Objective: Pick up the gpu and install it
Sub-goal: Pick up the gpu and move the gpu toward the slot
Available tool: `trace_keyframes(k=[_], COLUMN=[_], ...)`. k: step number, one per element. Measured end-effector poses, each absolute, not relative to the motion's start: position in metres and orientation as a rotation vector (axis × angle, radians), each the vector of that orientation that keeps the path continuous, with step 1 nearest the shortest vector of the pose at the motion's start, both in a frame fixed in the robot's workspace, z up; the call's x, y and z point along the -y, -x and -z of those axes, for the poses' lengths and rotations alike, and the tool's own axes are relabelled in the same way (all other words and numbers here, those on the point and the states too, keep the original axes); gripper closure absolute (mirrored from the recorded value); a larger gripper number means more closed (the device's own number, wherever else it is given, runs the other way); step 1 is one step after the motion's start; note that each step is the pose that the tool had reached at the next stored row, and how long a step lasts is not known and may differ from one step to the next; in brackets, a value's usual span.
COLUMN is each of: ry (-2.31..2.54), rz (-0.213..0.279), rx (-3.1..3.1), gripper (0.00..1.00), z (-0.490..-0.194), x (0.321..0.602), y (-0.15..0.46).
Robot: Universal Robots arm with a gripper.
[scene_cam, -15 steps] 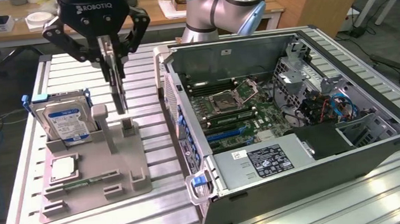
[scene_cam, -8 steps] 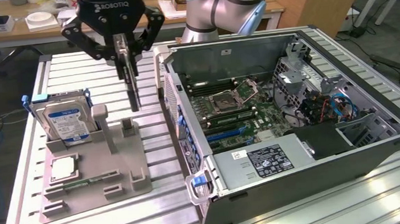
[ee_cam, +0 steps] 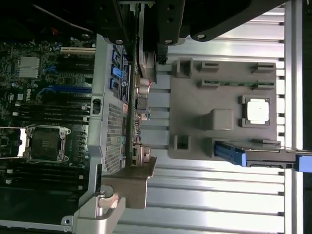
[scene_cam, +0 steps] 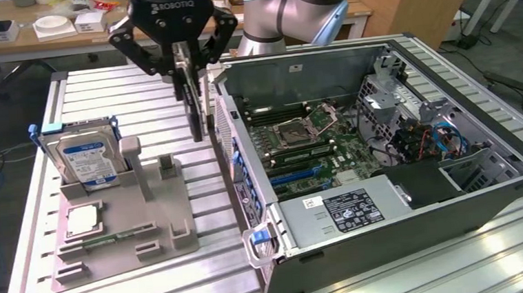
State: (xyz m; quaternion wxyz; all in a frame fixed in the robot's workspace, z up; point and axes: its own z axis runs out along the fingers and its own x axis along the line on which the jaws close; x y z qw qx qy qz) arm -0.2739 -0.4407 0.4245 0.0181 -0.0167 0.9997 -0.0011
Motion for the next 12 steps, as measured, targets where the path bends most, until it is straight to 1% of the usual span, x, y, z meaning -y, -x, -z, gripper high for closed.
trace_keyframes(k=[12], ry=[0.048], rz=[0.004], rx=[-3.105], gripper=[0.73], z=[-0.425], x=[0.441], y=[0.238])
